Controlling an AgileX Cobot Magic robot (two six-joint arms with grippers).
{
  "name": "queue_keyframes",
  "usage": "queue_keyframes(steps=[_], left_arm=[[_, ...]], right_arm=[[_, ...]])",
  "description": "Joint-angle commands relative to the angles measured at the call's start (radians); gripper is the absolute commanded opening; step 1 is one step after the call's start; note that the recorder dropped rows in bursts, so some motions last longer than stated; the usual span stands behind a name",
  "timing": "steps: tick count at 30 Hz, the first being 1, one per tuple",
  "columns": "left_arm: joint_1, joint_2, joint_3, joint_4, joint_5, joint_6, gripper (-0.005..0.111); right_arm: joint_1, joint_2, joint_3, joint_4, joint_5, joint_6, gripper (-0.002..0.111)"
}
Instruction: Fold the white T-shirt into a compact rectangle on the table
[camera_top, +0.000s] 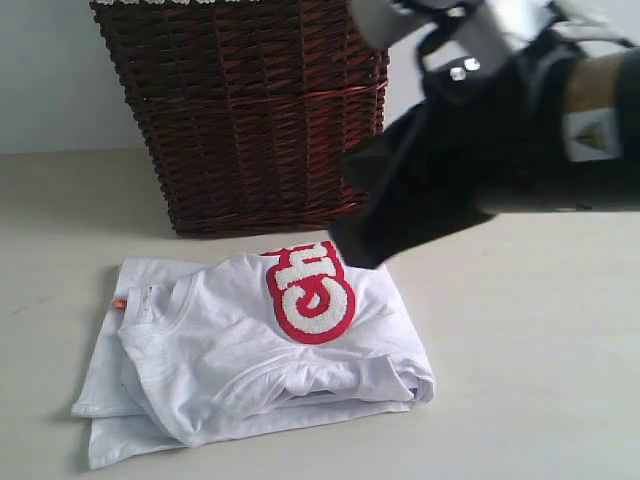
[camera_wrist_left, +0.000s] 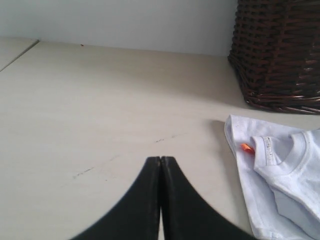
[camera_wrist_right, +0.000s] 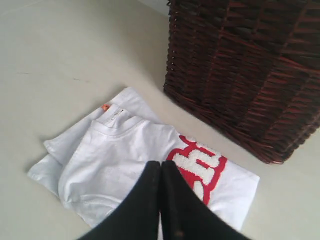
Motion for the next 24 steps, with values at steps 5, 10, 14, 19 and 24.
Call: queue_keyframes(steps=[5, 10, 14, 19, 24], left_arm=[[0.002, -0.005, 0.000, -0.008, -0.010, -0.007, 0.000], [0.002, -0.005, 0.000, -0.008, -0.010, -0.007, 0.000], [0.002, -0.005, 0.000, -0.008, -0.010, -0.007, 0.000], [0.002, -0.005, 0.000, -0.008, -0.010, -0.007, 0.000], [0.002, -0.005, 0.000, -0.008, -0.010, -0.007, 0.000]], right_arm=[[0.003, -0.338, 0.078, 0.154, 0.286, 0.020, 0.000], [0.003, -0.471, 0.078, 0.298, 0.427, 0.020, 0.000], [0.003, -0.545, 0.078, 0.339, 0.429, 0.020, 0.000], [0.003, -0.602, 0.078, 0.341, 0.429, 0.020, 0.000], [-0.016, -0.677, 0.082, 0.366, 0.431, 0.020, 0.000]])
